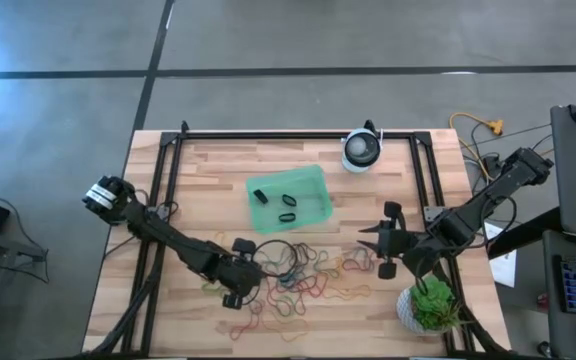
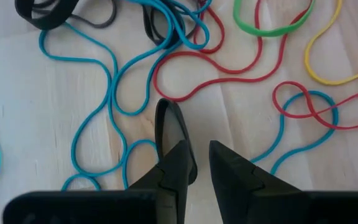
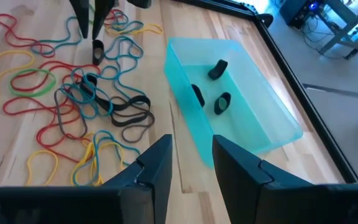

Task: Pick and place rubber bands into bin
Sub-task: Put the black rubber band into the green bin

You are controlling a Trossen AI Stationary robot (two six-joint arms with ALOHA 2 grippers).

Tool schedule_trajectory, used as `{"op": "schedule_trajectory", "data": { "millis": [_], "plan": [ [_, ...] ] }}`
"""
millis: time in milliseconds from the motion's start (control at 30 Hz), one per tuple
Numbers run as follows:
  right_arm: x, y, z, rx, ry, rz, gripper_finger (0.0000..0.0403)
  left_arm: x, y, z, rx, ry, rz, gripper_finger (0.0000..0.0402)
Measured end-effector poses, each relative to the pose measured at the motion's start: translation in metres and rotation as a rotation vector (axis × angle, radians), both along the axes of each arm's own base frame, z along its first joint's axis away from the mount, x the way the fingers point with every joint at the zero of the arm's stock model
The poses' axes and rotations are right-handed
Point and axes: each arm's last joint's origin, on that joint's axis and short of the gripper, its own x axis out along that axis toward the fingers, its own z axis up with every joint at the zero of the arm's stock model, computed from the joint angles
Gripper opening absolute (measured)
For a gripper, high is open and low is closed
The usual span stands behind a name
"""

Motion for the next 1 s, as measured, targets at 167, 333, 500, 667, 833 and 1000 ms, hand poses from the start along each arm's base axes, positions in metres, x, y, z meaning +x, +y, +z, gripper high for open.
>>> {"op": "schedule_trajectory", "data": {
  "millis": [167,333,500,667,833,1000],
  "plan": [
    [0.000,0.000,0.000,0.000,-0.004,0.003,0.0107,0.000,0.001,-0.003,-0.006,-0.016,0.002,0.0050],
    [0.000,0.000,0.000,0.000,-0.004,0.003,0.0106,-0.001,0.002,-0.007,-0.006,-0.027,0.001,0.0050],
    [0.000,0.000,0.000,-0.001,-0.003,0.003,0.0102,-0.002,0.004,-0.012,-0.010,-0.043,0.005,0.0050],
    [0.000,0.000,-0.001,-0.005,-0.003,0.007,0.0104,-0.002,0.005,-0.014,-0.012,-0.049,0.007,0.0050],
    [0.000,0.000,-0.002,-0.006,-0.001,0.007,0.0102,-0.002,0.006,-0.014,-0.012,-0.049,0.010,0.0050],
    [0.000,0.000,-0.003,-0.008,0.003,0.007,0.0098,-0.002,0.006,-0.014,-0.012,-0.050,0.010,0.0050]
  ]
}}
